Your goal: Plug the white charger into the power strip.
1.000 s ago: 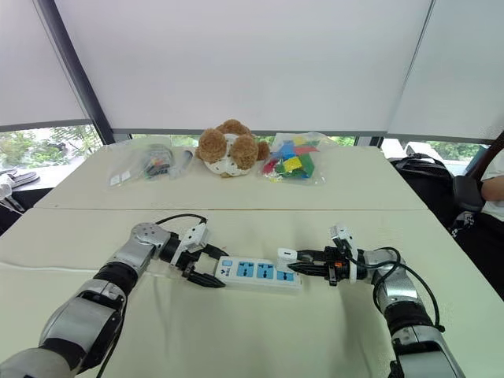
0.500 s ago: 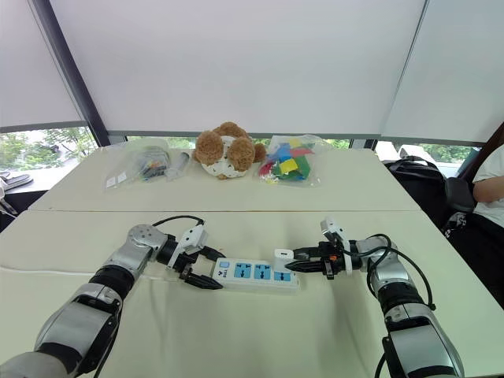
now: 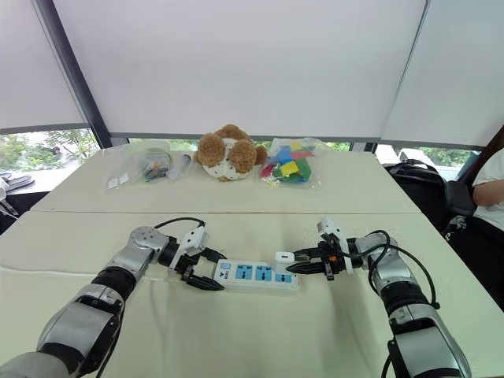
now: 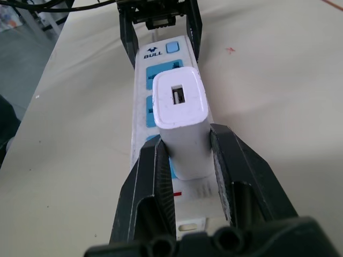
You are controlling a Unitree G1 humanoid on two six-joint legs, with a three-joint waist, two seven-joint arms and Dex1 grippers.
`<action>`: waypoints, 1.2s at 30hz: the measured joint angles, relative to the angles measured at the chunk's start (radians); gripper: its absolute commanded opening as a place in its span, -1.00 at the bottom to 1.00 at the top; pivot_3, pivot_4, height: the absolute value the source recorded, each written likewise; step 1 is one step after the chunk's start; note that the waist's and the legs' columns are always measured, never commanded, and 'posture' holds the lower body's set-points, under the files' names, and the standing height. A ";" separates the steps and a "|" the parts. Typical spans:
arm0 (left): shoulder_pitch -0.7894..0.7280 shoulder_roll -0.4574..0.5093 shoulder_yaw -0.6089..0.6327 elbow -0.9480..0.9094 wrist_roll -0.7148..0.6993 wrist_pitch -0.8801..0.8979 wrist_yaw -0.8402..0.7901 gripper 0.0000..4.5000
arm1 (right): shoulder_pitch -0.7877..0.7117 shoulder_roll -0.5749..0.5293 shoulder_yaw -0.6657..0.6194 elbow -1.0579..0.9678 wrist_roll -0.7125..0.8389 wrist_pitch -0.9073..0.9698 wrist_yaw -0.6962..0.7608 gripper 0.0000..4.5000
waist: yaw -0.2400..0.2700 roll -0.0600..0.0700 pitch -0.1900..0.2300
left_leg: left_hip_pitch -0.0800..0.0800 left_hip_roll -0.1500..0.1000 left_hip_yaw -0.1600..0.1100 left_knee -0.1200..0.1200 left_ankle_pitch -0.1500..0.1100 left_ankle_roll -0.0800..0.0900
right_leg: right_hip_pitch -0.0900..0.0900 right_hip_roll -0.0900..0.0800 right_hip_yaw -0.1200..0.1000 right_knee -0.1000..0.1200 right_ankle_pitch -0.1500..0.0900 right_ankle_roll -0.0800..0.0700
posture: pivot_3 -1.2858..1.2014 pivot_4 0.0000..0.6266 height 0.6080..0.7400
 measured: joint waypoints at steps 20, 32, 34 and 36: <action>-0.004 -0.021 0.005 0.001 -0.006 -0.005 0.005 0.34 | 0.090 -0.019 -0.083 -0.084 0.006 0.074 -0.106 0.84 | 0.014 0.010 0.004 | -0.004 -0.003 0.002 -0.009 0.000 0.000 | -0.005 -0.019 0.000 -0.005 -0.001 -0.002 | 0.03 -0.52 0.98; 0.097 0.004 0.063 -0.168 -0.089 0.146 0.046 0.99 | 0.525 -0.292 -0.357 -0.815 0.217 0.475 -0.242 0.86 | 0.028 0.013 0.023 | -0.020 -0.003 0.000 -0.013 0.001 0.000 | -0.020 -0.004 -0.004 -0.008 0.001 0.003 | 0.03 -0.52 0.98; 0.140 0.019 0.087 -0.268 -0.123 0.254 0.068 0.99 | 0.582 -0.293 -0.405 -0.848 0.243 0.501 -0.267 0.86 | 0.024 0.012 0.029 | -0.021 -0.002 0.000 -0.013 0.001 0.000 | -0.021 -0.002 -0.004 -0.008 0.002 0.003 | 0.03 -0.52 0.98; 0.200 0.048 0.096 -0.404 -0.160 0.368 0.093 0.99 | 0.631 -0.300 -0.439 -0.856 0.255 0.519 -0.271 0.86 | 0.022 0.011 0.034 | -0.021 -0.002 0.000 -0.013 0.001 0.000 | -0.022 -0.001 -0.004 -0.006 0.002 0.004 | 0.03 -0.52 0.98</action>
